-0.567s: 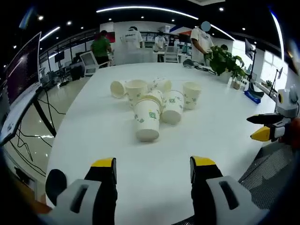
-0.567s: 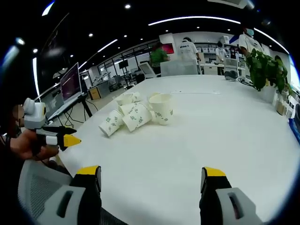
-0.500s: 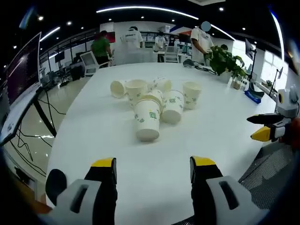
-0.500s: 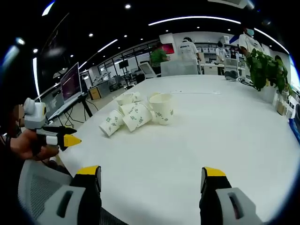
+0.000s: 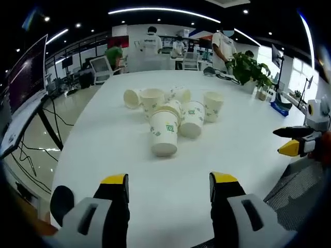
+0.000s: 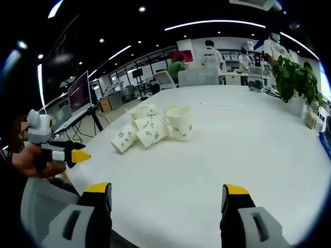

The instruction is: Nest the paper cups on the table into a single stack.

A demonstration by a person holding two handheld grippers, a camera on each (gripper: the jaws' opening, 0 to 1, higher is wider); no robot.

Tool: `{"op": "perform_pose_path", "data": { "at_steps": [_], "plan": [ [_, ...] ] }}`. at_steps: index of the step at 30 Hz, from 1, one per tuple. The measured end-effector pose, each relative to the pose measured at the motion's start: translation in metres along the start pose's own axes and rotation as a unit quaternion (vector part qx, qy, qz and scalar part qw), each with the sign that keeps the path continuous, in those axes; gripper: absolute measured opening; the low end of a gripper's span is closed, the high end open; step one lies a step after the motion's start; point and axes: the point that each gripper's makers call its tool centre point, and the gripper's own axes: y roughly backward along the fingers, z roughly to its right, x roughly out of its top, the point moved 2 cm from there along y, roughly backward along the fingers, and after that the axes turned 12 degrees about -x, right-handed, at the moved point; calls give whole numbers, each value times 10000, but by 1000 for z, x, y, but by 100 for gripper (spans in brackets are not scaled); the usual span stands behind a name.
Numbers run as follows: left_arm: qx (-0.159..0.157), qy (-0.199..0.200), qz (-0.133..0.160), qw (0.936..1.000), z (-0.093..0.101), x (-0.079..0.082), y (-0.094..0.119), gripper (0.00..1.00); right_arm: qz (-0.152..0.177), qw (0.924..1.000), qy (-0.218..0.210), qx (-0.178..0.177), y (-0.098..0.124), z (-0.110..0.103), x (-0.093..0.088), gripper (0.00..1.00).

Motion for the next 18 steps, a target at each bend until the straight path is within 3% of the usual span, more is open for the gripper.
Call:
{"op": "perform_pose_path", "data": {
  "at_steps": [18],
  "plan": [
    [-33, -23, 43, 10000, 5, 3, 2, 62, 8, 10000, 29, 16, -1, 1, -1, 89]
  ]
}}
